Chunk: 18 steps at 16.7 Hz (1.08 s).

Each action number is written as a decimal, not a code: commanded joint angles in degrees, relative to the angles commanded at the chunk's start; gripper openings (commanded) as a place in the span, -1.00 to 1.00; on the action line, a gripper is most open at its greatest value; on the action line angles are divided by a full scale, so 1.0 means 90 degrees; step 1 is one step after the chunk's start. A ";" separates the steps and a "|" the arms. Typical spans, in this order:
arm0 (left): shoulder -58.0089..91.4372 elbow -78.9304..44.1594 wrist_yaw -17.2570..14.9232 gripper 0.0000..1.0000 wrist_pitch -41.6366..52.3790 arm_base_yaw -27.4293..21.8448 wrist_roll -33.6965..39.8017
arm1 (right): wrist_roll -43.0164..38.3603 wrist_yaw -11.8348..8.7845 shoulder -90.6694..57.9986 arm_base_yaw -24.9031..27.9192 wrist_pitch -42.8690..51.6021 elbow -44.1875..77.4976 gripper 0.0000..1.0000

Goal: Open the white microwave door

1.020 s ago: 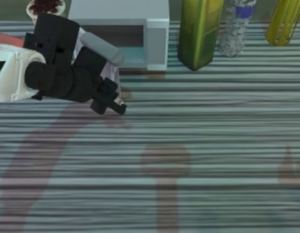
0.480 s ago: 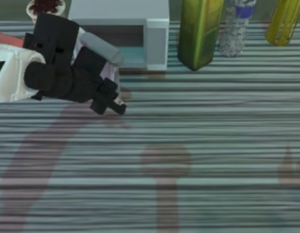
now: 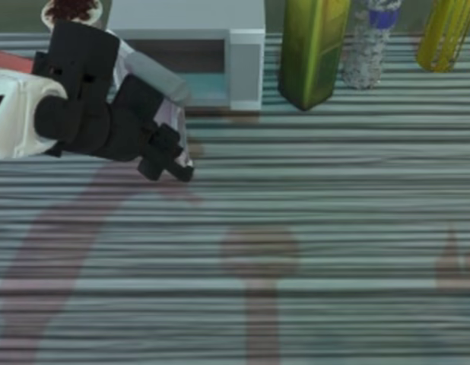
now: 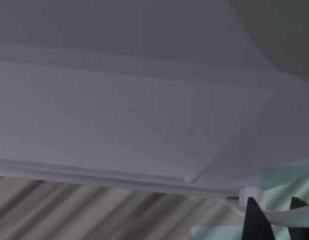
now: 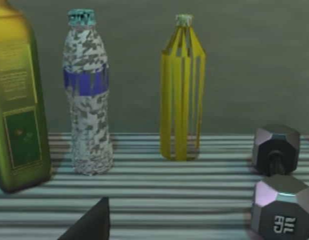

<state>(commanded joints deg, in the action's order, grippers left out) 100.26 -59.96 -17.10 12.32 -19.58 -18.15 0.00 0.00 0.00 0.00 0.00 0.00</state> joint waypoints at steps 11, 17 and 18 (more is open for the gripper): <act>-0.0068 0.0034 -0.0286 -1.00 0.0130 0.0222 -0.0441 | 0.0000 0.0000 0.0000 0.0000 0.0000 0.0000 1.00; -0.0068 0.0034 -0.0286 -1.00 0.0130 0.0222 -0.0441 | 0.0000 0.0000 0.0000 0.0000 0.0000 0.0000 1.00; -0.0068 0.0034 -0.0286 -1.00 0.0130 0.0222 -0.0441 | 0.0000 0.0000 0.0000 0.0000 0.0000 0.0000 1.00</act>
<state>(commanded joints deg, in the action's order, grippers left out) 99.65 -59.65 -19.68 13.49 -17.58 -22.13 0.00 0.00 0.00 0.00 0.00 0.00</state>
